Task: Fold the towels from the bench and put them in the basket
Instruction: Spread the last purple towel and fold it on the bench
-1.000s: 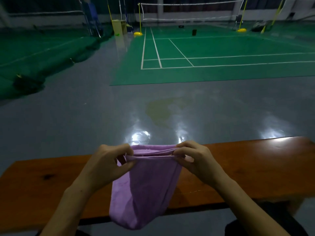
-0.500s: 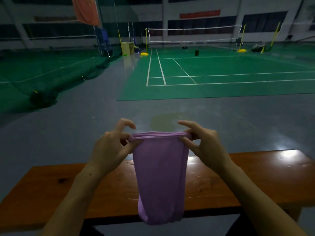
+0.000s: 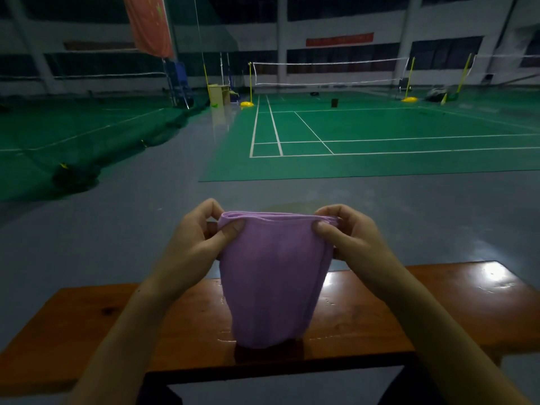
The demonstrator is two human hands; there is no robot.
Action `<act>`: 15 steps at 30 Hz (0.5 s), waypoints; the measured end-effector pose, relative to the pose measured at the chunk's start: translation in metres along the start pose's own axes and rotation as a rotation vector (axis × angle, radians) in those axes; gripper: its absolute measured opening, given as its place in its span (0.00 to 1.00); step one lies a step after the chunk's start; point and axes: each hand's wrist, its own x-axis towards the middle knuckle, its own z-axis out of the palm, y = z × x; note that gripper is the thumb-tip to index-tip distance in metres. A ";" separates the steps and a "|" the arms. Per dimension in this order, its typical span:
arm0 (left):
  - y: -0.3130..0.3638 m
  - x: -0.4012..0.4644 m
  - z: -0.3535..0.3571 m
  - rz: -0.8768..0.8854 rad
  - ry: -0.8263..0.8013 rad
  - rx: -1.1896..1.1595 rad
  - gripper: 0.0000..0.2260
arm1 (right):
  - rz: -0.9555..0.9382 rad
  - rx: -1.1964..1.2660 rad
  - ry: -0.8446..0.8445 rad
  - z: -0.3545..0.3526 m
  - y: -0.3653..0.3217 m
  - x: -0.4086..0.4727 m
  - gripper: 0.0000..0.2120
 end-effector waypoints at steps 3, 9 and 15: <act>0.010 -0.007 -0.003 -0.025 0.049 -0.172 0.11 | 0.011 0.072 -0.006 -0.004 -0.018 -0.015 0.09; 0.002 0.002 -0.006 -0.135 0.083 -0.331 0.12 | 0.003 0.091 0.025 -0.004 -0.027 -0.010 0.13; -0.077 0.013 0.011 -0.256 0.096 -0.097 0.17 | 0.158 -0.049 0.081 0.013 0.064 0.029 0.15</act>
